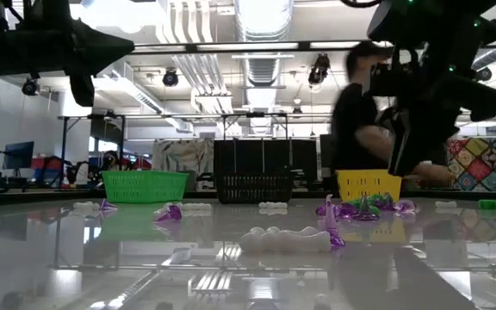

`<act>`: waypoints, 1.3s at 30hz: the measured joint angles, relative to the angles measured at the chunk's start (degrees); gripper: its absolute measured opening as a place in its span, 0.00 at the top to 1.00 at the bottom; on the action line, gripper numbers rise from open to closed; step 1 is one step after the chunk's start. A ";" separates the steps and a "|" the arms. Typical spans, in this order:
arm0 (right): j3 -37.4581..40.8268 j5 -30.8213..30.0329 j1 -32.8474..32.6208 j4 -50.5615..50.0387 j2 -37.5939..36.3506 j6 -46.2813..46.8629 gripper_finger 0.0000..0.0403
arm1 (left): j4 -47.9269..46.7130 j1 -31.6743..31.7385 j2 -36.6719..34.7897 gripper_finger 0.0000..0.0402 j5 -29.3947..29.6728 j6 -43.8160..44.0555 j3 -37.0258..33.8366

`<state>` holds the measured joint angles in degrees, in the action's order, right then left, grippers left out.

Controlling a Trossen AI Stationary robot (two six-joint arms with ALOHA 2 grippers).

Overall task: Sort Halloween decoration
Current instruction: Put the purple witch hat toy into the black basket

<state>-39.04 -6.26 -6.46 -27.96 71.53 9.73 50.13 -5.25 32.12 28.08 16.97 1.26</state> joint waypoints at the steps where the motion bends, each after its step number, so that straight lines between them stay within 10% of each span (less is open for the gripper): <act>1: -0.44 -0.25 -0.24 -0.27 0.87 0.20 0.74 | 0.02 0.02 0.00 1.00 0.00 0.00 0.00; 11: -1.08 2.41 -0.55 -1.11 6.06 2.22 0.64 | 0.37 0.02 0.00 1.00 0.02 0.00 0.00; 39: -1.08 3.52 -0.53 0.38 9.70 7.29 0.82 | 0.42 0.02 0.00 1.00 0.02 0.00 0.00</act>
<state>-40.12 -2.74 -6.98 -27.58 81.23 17.02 50.54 -5.23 32.12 28.10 16.97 1.26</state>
